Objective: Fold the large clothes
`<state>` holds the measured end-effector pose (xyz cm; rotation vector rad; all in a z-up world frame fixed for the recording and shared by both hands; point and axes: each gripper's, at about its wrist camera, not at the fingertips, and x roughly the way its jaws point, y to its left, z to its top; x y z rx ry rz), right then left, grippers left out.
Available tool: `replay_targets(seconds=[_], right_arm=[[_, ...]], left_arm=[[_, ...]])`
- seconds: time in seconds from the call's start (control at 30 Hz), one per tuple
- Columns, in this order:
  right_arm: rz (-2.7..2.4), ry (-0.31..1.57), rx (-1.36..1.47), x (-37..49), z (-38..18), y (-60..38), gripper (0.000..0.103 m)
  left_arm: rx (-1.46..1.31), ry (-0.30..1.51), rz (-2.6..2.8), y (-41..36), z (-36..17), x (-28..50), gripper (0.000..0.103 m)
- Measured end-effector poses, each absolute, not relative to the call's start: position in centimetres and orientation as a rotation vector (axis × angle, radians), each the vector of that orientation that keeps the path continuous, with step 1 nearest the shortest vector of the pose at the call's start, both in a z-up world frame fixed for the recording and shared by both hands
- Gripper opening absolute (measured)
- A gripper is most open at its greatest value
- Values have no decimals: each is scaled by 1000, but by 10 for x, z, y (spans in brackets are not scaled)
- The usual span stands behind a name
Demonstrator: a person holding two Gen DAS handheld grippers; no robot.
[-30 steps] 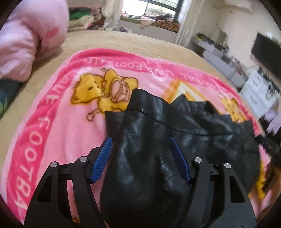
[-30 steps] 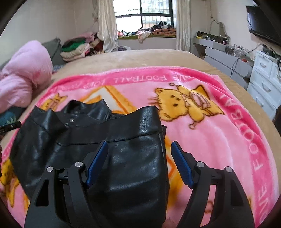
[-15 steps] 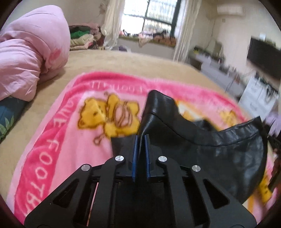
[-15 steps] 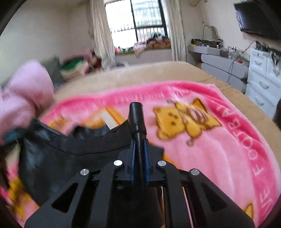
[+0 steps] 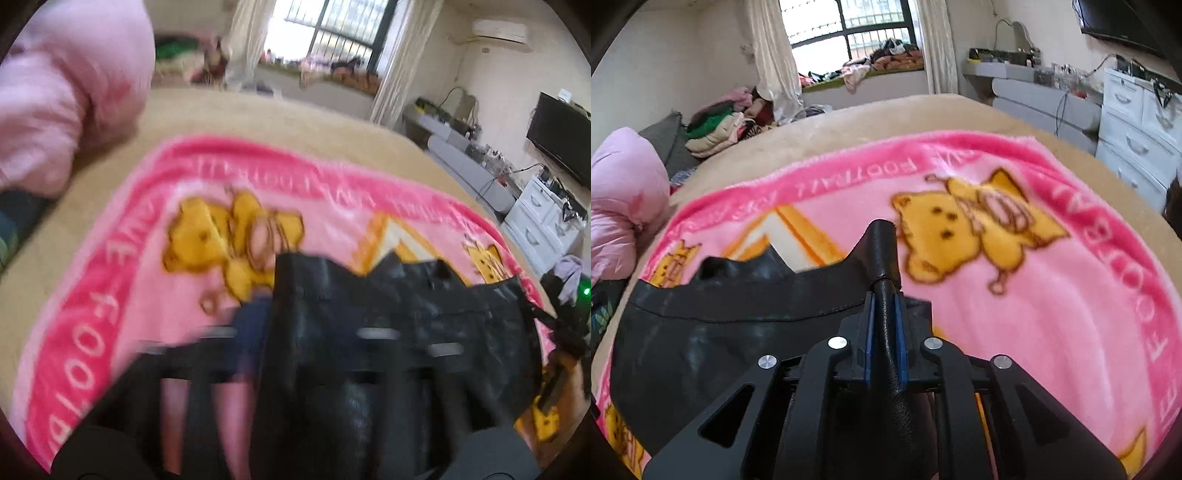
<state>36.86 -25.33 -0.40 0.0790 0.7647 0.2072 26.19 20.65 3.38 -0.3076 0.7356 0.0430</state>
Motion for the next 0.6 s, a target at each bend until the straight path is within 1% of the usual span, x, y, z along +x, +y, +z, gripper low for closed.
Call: replay_targets(seconds=[0.17, 0.2, 0.23, 0.27, 0.3, 0.33, 0.43, 0.5, 0.6], right_arm=[[212, 757, 76, 363, -7, -253, 16], [217, 758, 88, 363, -6, -256, 16], [220, 758, 92, 361, -6, -257, 16], [222, 757, 94, 361, -6, -257, 16], [227, 755, 95, 360, -5, -258, 13], [231, 749, 98, 357, -3, -259, 11], [276, 672, 181, 344, 19, -268, 9], [277, 639, 216, 344, 31, -272, 9], [248, 639, 193, 355, 34, -268, 9]], left_arm=[[-252, 826, 50, 194, 6, 276, 61], [-227, 829, 42, 189, 1, 277, 49], [-204, 831, 43, 185, -3, 278, 16], [-191, 830, 47, 184, -4, 278, 13], [-183, 809, 55, 182, 0, 276, 9], [-187, 789, 52, 182, 5, 274, 6], [-176, 689, 41, 180, 36, 266, 5], [-121, 639, 55, 173, 53, 265, 4], [-124, 635, 74, 173, 49, 275, 4]])
